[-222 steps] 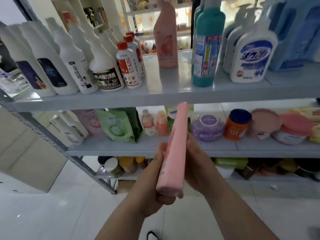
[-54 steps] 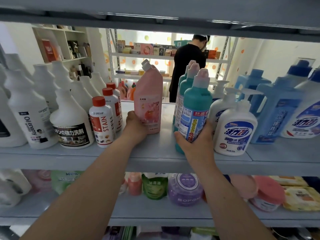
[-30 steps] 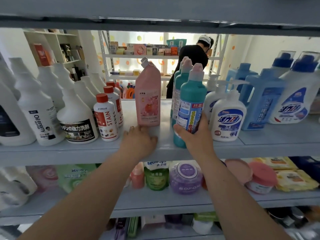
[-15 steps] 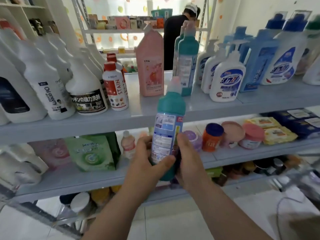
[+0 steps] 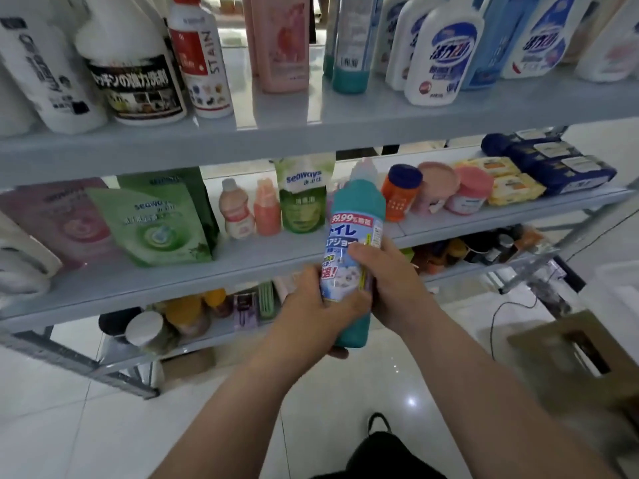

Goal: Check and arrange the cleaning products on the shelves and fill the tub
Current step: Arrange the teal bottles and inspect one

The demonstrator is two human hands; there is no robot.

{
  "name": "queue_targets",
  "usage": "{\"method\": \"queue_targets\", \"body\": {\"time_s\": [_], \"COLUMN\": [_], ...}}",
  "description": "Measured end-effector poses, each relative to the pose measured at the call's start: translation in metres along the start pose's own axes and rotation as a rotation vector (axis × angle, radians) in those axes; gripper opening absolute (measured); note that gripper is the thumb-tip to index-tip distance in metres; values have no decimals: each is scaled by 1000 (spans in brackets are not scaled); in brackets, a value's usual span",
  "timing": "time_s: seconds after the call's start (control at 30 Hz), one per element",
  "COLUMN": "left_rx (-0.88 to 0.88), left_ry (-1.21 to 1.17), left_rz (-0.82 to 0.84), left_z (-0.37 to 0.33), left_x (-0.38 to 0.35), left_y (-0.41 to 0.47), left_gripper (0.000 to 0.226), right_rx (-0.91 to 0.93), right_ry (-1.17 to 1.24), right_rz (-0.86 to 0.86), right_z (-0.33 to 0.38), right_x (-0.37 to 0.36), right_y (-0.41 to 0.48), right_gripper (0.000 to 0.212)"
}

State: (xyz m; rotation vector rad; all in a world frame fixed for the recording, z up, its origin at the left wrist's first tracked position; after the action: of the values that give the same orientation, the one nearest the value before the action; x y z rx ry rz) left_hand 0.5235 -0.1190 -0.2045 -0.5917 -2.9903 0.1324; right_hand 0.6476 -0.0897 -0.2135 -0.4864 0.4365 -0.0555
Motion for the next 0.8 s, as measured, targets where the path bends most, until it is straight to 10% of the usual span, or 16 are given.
{"method": "queue_targets", "body": {"time_s": [0.23,0.37,0.47,0.67,0.8], "left_rx": [383,407,387,10,-146], "left_ry": [-1058,-1258,-1106,164,8], "left_rz": [89,109,42,-258,-320], "left_z": [-3,-4,3,0,-15], "left_x": [-65,-85,-97,-66,-65], "left_y": [-7,9,25,63,67], "left_gripper": [63,61,62,45,35], "right_rx": [-256,-332,-316,-298,-278], "right_ry": [122,129,163,117,160], "right_rz": [164,166,119,92,196], "right_z": [-4,2,13,28,35], "right_x": [19,34,53,72,72], "right_y": [4,17,28,57,57], "right_gripper": [52,56,63,50,39]}}
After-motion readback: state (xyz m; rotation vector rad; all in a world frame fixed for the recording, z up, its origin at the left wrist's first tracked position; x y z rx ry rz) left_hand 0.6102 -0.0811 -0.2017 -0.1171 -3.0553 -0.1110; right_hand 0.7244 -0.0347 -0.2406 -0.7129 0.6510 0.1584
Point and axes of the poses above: each hand's wrist, its own y-axis towards the middle knuckle, its own x-axis out of the back of the hand, z = x × y, the point moved 7 cm from there along y, towards the middle knuckle, and after that the axes turned 15 degrees about -x, right-handed, at the moved point
